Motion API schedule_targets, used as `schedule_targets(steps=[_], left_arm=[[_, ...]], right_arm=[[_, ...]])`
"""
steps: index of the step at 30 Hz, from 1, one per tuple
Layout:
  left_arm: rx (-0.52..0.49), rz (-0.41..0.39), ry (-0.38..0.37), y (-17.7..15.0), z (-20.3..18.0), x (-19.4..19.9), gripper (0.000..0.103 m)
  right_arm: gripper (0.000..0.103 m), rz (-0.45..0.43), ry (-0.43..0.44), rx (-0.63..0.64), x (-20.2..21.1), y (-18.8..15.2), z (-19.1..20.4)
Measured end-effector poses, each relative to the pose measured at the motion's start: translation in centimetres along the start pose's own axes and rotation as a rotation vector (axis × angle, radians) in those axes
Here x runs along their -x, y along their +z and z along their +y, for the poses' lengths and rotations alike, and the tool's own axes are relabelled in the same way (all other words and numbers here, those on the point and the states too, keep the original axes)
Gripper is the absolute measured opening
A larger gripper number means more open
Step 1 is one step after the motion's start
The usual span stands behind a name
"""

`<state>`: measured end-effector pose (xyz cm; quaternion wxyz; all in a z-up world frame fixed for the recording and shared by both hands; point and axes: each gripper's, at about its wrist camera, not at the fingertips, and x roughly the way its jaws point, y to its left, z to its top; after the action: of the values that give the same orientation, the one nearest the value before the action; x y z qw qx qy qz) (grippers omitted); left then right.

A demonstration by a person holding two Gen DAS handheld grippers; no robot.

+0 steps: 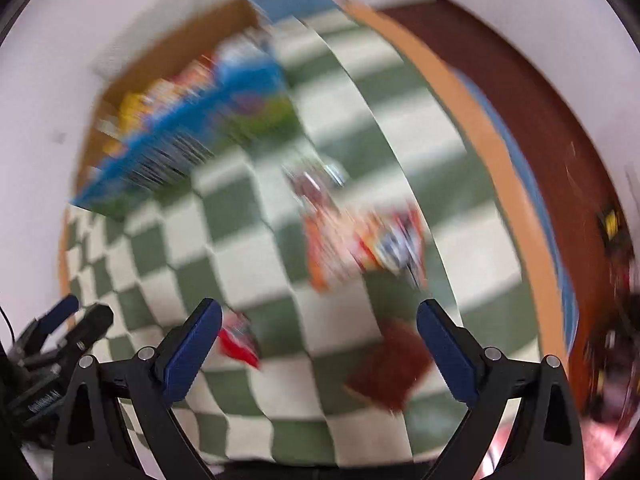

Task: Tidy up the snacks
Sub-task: 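Grasp the red candy bag with left tool while right tool grasps brown packet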

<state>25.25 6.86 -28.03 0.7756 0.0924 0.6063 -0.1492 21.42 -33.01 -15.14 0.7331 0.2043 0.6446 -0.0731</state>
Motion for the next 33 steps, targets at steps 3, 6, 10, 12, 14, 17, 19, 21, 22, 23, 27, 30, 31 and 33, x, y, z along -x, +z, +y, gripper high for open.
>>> schedule_targets(steps=[3, 6, 10, 12, 14, 17, 19, 21, 22, 23, 27, 30, 31, 33], left_arm=[[-0.007, 0.113, -0.03, -1.4, -1.3, -4.4, 0.103], [0.032, 0.2, -0.117, -1.7, -2.4, -8.0, 0.096], [0.069, 0.238, -0.111, -1.5, -3.6, -10.7, 0.054], [0.086, 0.234, -0.088, -1.5, -3.8, -11.0, 0.049], [0.105, 0.231, -0.088, -1.5, -3.6, -10.8, 0.043], [0.131, 0.236, -0.087, -1.7, -3.0, -10.4, 0.042], [0.155, 0.245, -0.093, -2.0, -2.3, -10.2, 0.042], [0.186, 0.255, -0.1, -2.1, -1.1, -10.0, 0.042], [0.204, 0.26, -0.11, -2.3, -0.7, -10.0, 0.042], [0.221, 0.265, -0.12, -2.4, -0.3, -10.2, 0.042], [0.249, 0.303, -0.152, -2.5, 0.3, -11.0, 0.044], [0.245, 0.302, -0.135, -2.6, 0.3, -11.1, 0.044], [0.244, 0.297, -0.129, -2.7, 0.3, -11.1, 0.042], [0.247, 0.283, -0.131, -2.1, 0.1, -10.7, 0.04]], right_arm=[[0.1, 0.079, -0.02, -0.067, -3.2, -1.5, -2.9], [0.1, 0.159, 0.002, -0.113, -6.2, -2.4, -4.9], [0.1, 0.217, 0.012, -0.142, -9.1, -3.4, -6.4], [0.1, 0.206, -0.003, -0.129, -9.5, -3.7, -6.4], [0.098, 0.187, -0.012, -0.108, -9.6, -4.0, -6.0], [0.082, 0.166, -0.029, -0.015, -9.9, -4.3, -4.2], [0.069, 0.151, -0.032, 0.081, -10.0, -4.5, -2.7], [0.058, 0.139, -0.043, 0.214, -10.1, -5.0, -0.8], [0.058, 0.127, -0.056, 0.282, -10.1, -5.3, 0.2], [0.058, 0.119, -0.073, 0.331, -10.1, -5.6, 0.8], [0.068, 0.163, -0.097, 0.407, -10.7, -6.6, 1.8], [0.07, 0.181, -0.087, 0.391, -10.8, -6.9, 1.7], [0.07, 0.181, -0.088, 0.394, -10.7, -6.8, 1.6], [0.068, 0.177, -0.095, 0.4, -10.5, -7.0, 1.6]])
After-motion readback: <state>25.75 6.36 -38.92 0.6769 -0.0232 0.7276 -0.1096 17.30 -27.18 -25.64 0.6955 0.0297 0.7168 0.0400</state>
